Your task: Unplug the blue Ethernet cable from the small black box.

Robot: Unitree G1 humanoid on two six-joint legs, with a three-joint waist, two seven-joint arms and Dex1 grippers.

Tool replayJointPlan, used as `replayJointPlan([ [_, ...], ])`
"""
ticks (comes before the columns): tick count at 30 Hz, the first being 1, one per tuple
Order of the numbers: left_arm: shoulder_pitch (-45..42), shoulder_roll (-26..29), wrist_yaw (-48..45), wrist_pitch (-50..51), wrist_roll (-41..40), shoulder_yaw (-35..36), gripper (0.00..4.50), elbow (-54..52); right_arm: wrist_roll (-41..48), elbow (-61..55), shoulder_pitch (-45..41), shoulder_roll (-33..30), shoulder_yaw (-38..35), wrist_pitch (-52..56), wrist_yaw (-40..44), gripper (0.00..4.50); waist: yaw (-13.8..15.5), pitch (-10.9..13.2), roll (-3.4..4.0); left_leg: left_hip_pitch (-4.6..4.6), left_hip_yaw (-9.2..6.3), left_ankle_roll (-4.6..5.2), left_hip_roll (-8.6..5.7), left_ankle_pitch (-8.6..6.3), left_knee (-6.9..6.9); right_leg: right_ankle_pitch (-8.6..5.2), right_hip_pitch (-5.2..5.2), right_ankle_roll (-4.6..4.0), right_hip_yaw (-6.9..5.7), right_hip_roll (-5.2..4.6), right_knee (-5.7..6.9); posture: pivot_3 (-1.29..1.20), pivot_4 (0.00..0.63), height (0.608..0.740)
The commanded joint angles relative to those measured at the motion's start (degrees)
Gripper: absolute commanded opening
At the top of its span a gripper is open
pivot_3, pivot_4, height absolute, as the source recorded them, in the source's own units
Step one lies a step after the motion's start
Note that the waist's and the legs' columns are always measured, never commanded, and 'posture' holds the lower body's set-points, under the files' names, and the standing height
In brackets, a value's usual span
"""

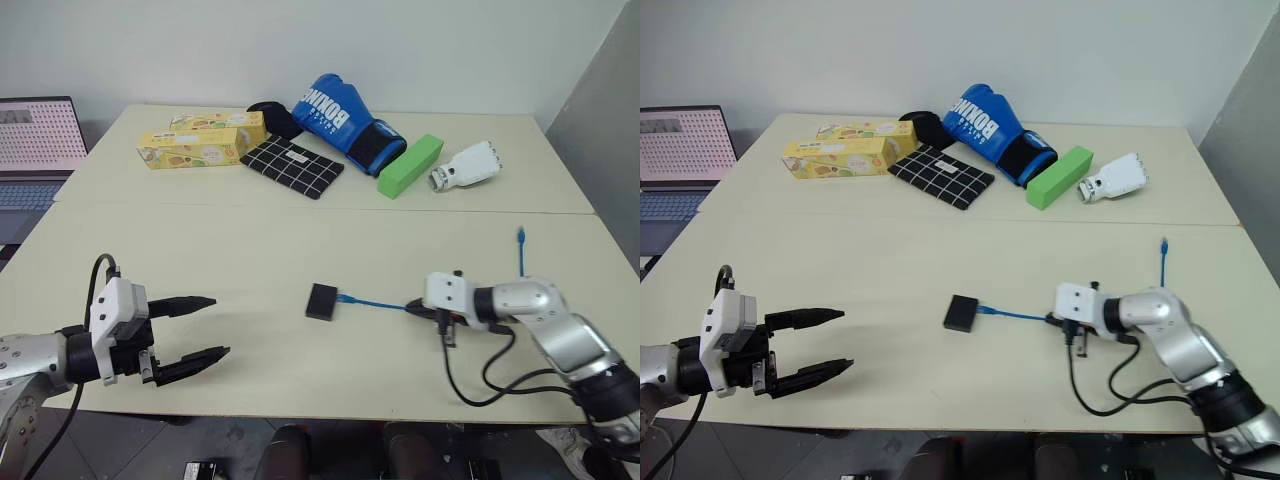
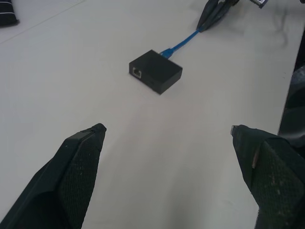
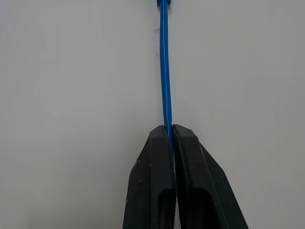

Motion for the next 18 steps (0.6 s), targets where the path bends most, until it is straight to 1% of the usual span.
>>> replayJointPlan([
  [1,-1.47,-0.34,0.64,0.62,-1.32,-1.19,4.5,-0.97,0.17,0.7,2.04,-2.94,-1.73,-0.54,2.48,0.07,-0.1,0.0,0.0,0.01,0.02,0.0,0.0,0.0,0.0,0.0,0.0,0.0,0.0,0.0,0.0,0.0,0.15,0.74],
  [2,-1.78,-0.38,0.78,0.78,-1.39,-1.59,4.5,-1.07,0.26,0.64,2.18,-3.01,-1.75,-0.53,2.78,0.07,-0.2,0.0,0.0,0.02,0.03,0.0,0.0,0.0,0.0,0.0,0.0,0.0,0.0,0.0,0.0,0.0,0.15,0.74],
  [4,-2.36,-0.47,1.06,1.16,-1.6,-2.28,4.5,-1.31,-0.5,0.82,2.22,-2.73,-1.5,-1.58,2.54,0.5,-0.24,0.0,0.0,0.03,0.03,0.0,0.0,0.0,0.01,0.0,0.0,0.0,0.01,0.01,0.01,0.0,0.15,0.74],
  [5,-2.55,-0.51,1.19,1.32,-1.63,-2.49,4.5,-1.43,-0.58,0.77,2.23,-2.45,-1.52,-1.61,2.36,0.59,-0.24,0.0,0.0,0.03,0.03,0.0,0.0,0.0,0.01,0.0,0.0,0.0,0.01,0.01,0.01,0.0,0.15,0.74],
  [10,-2.58,-0.54,1.58,2.8,-2.95,-2.95,4.5,-2.65,0.69,-0.87,0.56,-0.31,-2.71,1.34,1.27,1.83,-0.33,0.0,0.0,0.03,0.03,0.0,0.02,0.0,0.0,0.0,-0.01,-0.01,0.02,0.03,0.0,0.0,0.15,0.74],
  [11,-2.47,-0.52,1.59,3.35,-3.42,-2.99,4.5,-3.12,1.31,-1.35,-0.03,0.97,-2.86,2.63,0.63,2.17,-0.34,0.0,0.0,0.03,0.02,0.0,0.02,0.0,0.0,0.0,-0.01,-0.01,0.02,0.03,0.0,0.0,0.15,0.74],
  [12,-2.43,-0.46,1.53,3.69,-3.73,-3.13,4.5,-3.51,2.02,-1.79,-0.58,2.37,-2.93,4.02,0.06,2.36,-0.34,0.0,0.0,0.03,0.02,0.0,0.02,0.0,0.0,0.0,-0.02,-0.01,0.02,0.04,0.0,0.0,0.15,0.74],
  [13,-2.41,-0.4,1.49,3.9,-3.93,-3.24,4.5,-3.76,2.43,-2.09,-0.9,3.31,-2.98,4.96,-0.25,2.67,-0.37,0.0,0.0,0.03,0.01,0.0,0.03,0.0,0.0,0.0,-0.02,-0.01,0.03,0.04,0.0,0.0,0.15,0.74],
  [14,-2.34,-0.36,1.41,3.81,-3.88,-3.46,4.5,-4.16,3.31,-2.62,-1.25,4.74,-2.84,6.79,-0.47,2.82,-0.48,0.0,0.0,0.03,0.01,0.0,0.03,0.0,-0.01,0.0,-0.03,-0.01,0.03,0.05,0.01,0.0,0.15,0.74],
  [18,-2.89,-0.43,2.0,4.04,-3.94,-4.71,4.5,-5.74,2.89,-1.0,-3.94,12.63,-0.26,10.88,-4.02,2.82,-0.67,0.02,0.03,0.03,0.05,0.0,0.03,0.0,-0.02,0.0,-0.08,-0.01,0.05,0.07,0.06,0.0,0.15,0.74],
])
